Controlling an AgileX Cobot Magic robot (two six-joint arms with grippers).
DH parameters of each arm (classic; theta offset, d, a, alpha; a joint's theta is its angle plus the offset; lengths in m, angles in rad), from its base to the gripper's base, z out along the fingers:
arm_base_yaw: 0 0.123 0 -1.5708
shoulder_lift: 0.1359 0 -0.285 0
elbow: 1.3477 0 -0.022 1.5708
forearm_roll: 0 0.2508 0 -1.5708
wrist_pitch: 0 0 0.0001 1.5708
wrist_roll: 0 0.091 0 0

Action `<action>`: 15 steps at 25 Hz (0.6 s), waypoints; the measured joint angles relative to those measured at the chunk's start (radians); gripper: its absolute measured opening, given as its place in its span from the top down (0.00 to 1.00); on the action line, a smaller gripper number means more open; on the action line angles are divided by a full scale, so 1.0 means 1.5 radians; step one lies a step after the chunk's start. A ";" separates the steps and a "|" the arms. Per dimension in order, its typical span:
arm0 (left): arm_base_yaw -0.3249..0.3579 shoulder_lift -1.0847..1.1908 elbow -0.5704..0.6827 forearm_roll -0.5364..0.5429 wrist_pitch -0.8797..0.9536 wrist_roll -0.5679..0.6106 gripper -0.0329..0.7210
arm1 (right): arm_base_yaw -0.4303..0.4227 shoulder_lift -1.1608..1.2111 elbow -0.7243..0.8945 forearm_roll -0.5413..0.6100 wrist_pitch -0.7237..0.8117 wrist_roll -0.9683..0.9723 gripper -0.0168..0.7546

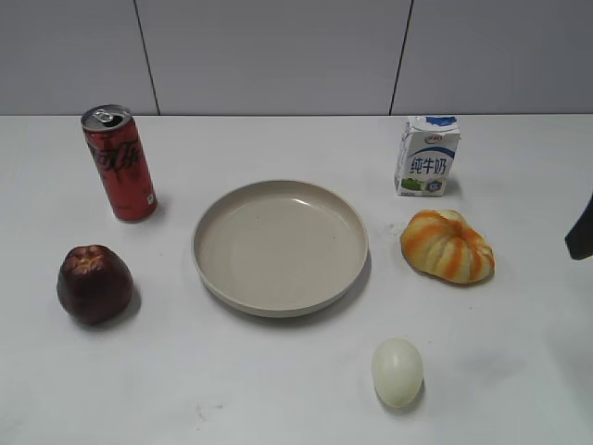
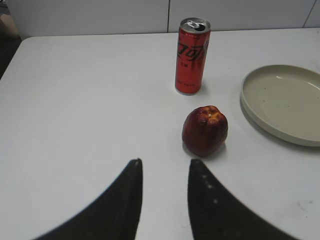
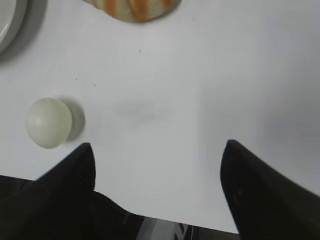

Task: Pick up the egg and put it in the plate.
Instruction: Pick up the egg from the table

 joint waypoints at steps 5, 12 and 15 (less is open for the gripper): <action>0.000 0.000 0.000 0.000 0.000 0.000 0.65 | 0.149 0.077 -0.021 -0.010 -0.033 0.039 0.21; 0.000 0.000 0.000 0.000 0.000 0.000 0.65 | 0.370 0.214 -0.052 -0.074 -0.096 0.218 0.21; 0.000 0.000 0.000 0.000 0.000 0.000 0.65 | 0.409 0.277 -0.066 -0.081 -0.101 0.285 0.21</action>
